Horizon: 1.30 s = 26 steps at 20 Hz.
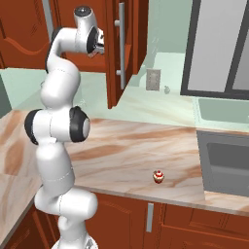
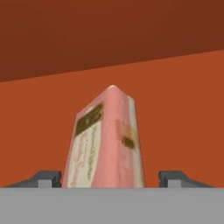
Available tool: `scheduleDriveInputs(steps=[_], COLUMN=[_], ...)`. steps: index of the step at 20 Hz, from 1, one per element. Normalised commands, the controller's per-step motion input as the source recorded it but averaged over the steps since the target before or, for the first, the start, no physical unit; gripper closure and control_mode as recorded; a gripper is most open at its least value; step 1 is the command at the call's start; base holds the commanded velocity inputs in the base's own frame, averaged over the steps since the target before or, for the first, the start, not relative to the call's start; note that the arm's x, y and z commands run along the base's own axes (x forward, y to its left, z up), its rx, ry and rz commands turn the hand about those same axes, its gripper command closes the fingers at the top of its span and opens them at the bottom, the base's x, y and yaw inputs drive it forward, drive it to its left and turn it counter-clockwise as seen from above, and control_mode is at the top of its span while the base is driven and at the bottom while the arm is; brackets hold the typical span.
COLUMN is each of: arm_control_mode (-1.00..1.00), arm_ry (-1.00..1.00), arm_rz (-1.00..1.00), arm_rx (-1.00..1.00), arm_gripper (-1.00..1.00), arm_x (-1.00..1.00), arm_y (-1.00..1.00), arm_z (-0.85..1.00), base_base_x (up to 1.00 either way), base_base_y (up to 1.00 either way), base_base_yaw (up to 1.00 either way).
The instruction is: Open the cabinet. Pick the bar soap and place it next to the sink. Then close the cabinet.
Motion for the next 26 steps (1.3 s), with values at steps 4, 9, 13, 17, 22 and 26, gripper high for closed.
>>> scheduleDriveInputs(steps=[4, 9, 13, 17, 22, 26], arm_control_mode=[-1.00, -1.00, -1.00, -1.00, -1.00, -1.00], arm_ry=[0.05, 0.05, 0.06, 0.01, 0.00, -0.03], arm_rz=[0.00, 0.00, 0.00, 0.00, 0.00, 0.00], arm_rx=[0.00, 0.00, 0.00, 0.00, 0.00, 0.03], arm_gripper=[1.00, 1.00, 1.00, 1.00, 1.00, 1.00], arm_x=[0.00, 0.00, 0.00, -0.03, -0.38, -0.58], arm_y=[0.00, 0.00, 0.00, 0.00, 0.00, -0.05], arm_z=[0.00, 0.00, 0.00, 0.00, 0.00, 0.00], base_base_x=[0.00, 0.00, 0.00, 0.00, 0.00, 0.00], base_base_y=[0.00, 0.00, 0.00, 0.00, 0.00, 0.00], base_base_yaw=[0.00, 0.00, 0.00, 0.00, 0.00, 0.00])
